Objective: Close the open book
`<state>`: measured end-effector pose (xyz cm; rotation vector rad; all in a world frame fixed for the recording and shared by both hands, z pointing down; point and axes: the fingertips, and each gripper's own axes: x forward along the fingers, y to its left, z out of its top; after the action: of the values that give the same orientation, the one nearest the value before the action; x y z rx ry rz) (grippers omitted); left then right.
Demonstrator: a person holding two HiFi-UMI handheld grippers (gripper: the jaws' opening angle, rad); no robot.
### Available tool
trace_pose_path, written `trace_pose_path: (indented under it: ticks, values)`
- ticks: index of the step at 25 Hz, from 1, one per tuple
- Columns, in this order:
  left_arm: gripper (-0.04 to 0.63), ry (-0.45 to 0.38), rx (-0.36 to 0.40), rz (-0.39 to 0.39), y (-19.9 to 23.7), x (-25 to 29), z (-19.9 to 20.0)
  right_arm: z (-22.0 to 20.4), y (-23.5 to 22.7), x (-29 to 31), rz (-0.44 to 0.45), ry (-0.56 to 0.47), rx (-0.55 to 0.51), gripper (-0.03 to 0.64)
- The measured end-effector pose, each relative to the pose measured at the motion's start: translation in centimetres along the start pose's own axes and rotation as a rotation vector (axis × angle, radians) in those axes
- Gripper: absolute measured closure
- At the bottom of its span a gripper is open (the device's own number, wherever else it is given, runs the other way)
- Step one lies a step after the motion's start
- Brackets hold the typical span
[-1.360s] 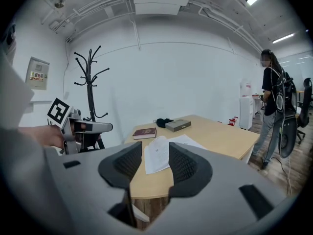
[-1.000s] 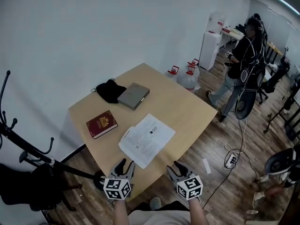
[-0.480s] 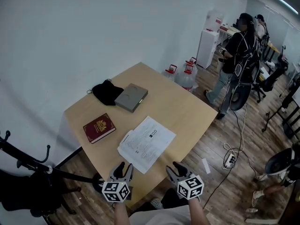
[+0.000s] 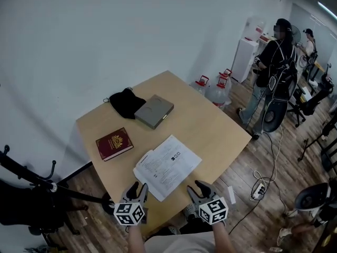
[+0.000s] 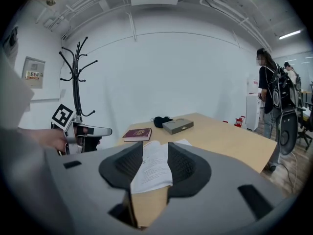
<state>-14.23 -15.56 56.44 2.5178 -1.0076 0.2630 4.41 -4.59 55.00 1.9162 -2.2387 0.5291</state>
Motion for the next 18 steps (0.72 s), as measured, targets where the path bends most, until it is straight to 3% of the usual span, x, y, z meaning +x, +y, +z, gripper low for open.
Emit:
trace_pose_path:
  ticks: [10,18]
  values:
    - [0.425,-0.001,-0.041,0.119,1.4,4.0,0.2,1.9,-5.6,5.4,0.072,0.038,-0.097,0.457]
    - [0.425,0.034,-0.12,0.224,3.9,5.1,-2.3,1.4,-6.4,10.0,0.174,0.116,-0.21,0.462]
